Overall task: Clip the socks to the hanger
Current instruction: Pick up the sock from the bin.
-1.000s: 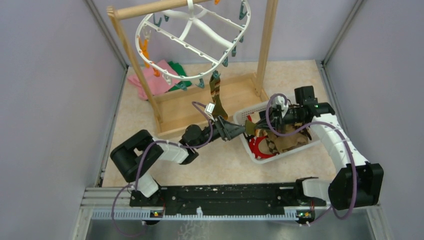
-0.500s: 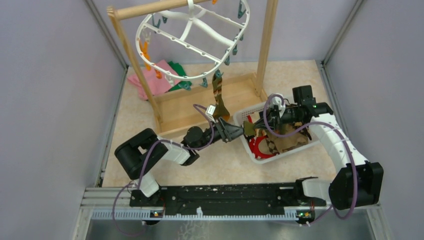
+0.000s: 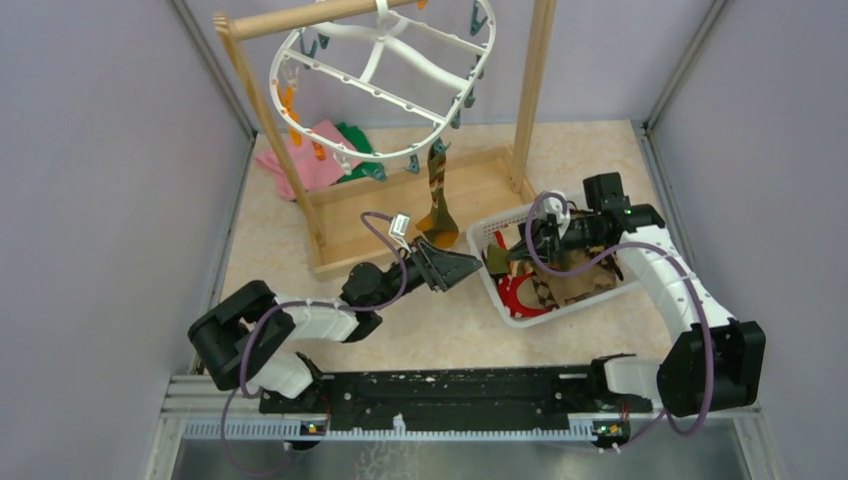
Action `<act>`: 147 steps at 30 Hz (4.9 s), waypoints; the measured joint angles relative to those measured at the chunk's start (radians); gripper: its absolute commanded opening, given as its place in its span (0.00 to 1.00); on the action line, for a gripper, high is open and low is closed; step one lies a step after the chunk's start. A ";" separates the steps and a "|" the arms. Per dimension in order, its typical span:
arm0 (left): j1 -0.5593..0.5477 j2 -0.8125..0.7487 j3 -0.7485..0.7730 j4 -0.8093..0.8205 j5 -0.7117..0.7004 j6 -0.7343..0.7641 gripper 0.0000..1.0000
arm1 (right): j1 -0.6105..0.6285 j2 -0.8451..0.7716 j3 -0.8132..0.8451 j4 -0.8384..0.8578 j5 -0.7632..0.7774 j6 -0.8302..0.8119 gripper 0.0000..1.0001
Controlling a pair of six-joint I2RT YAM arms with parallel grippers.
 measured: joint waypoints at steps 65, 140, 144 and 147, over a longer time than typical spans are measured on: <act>-0.123 -0.367 0.934 -1.798 0.375 1.698 0.00 | 0.276 0.124 0.369 -0.494 -0.077 -0.328 0.88; -0.085 -0.601 0.460 -1.678 0.110 1.351 0.67 | 0.349 0.081 0.145 0.082 0.100 0.198 0.00; -0.001 -0.725 0.335 -1.535 0.141 1.266 0.69 | 0.344 0.058 0.146 0.063 0.137 0.175 0.00; 0.088 -0.796 0.248 -1.414 0.167 1.201 0.70 | 0.344 0.051 0.147 0.058 0.156 0.166 0.00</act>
